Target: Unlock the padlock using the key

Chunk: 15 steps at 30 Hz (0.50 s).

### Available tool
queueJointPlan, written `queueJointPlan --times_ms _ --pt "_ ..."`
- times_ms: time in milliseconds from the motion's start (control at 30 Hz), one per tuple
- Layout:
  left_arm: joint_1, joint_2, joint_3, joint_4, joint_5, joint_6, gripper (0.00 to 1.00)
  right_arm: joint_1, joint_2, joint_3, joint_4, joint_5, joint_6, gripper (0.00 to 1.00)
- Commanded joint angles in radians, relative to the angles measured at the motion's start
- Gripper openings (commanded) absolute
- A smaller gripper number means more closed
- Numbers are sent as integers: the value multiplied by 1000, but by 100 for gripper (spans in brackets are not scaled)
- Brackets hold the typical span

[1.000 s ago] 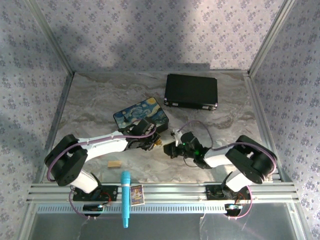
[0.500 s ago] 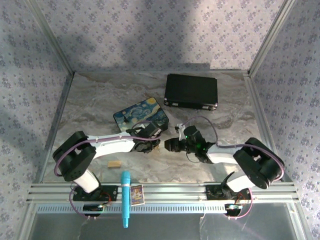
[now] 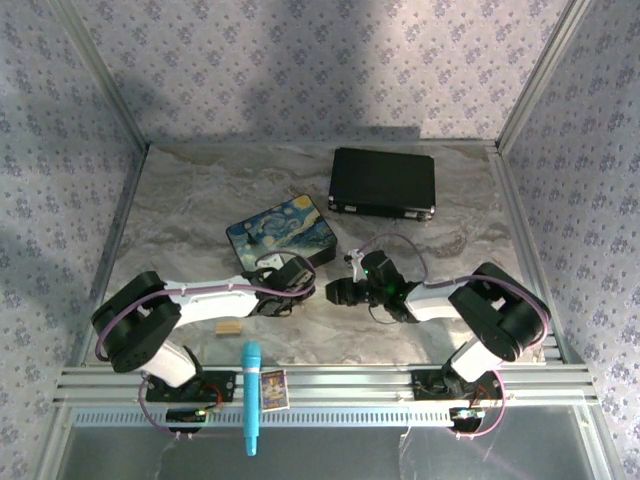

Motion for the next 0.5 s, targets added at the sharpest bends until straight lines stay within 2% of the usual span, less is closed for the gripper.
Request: queueJointPlan --times_ms 0,67,200,267,367,467 --pt "-5 -12 -18 -22 4 58 68 -4 20 16 22 -13 5 45" --pt "-17 -11 8 -47 -8 78 68 -6 20 16 19 -8 0 45" --pt "-58 33 88 -169 -121 134 67 -9 21 17 20 -8 1 45" --pt "-60 75 116 -196 -134 169 61 -12 19 16 21 -9 1 45" --pt "-70 144 179 -252 -126 194 58 -17 13 9 19 -11 0 45" --pt "-108 204 269 -354 -177 181 56 -22 5 1 12 -13 -4 44"
